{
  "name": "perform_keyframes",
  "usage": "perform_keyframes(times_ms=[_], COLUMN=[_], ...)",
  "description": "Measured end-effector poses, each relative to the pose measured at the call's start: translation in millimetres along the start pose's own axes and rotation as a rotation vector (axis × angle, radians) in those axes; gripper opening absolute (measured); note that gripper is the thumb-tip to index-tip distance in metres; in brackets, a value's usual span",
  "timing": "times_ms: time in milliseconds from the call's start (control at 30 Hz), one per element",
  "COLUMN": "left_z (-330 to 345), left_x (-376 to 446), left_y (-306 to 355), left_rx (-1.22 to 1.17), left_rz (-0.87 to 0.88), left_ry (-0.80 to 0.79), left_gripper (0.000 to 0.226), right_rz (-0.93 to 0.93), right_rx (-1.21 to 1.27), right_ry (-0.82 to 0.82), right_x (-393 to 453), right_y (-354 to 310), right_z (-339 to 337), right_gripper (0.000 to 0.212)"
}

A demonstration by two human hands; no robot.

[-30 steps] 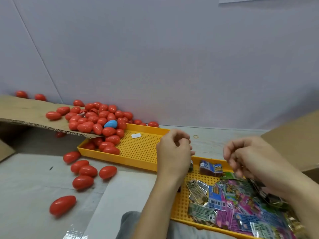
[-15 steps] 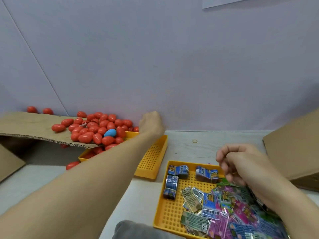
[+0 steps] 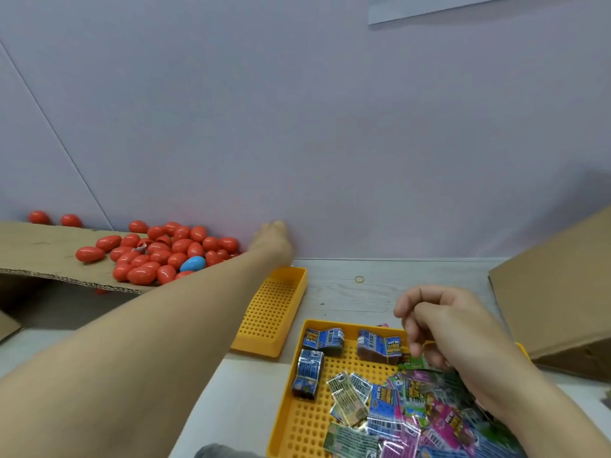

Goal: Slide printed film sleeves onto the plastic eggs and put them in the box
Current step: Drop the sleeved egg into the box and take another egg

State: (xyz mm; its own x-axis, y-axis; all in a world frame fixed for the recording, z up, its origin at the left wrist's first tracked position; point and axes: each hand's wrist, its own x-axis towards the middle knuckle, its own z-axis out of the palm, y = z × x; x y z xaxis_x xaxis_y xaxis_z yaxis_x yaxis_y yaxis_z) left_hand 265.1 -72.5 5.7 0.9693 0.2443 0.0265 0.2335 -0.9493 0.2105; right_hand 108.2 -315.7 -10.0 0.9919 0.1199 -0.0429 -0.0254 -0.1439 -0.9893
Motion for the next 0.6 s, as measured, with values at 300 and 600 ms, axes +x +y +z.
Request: perform_keyframes(times_ms=[300,600], left_z=[-10.2,15.9], left_x=[-101.2,-213.0], left_y=[55.7,60.3], left_rx=[-0.747,-1.104], left_rz=[0.177,0.236], left_ry=[0.18,0.275], left_gripper=[0.021,0.023], right_rz=[-0.018,-0.123], right_rx=[0.043,0.155], right_ry=[0.19,0.126], right_x=[-0.4,-19.4], right_y=[1.8,-8.0], right_z=[1.3,16.1], right_gripper=[0.037,0.02])
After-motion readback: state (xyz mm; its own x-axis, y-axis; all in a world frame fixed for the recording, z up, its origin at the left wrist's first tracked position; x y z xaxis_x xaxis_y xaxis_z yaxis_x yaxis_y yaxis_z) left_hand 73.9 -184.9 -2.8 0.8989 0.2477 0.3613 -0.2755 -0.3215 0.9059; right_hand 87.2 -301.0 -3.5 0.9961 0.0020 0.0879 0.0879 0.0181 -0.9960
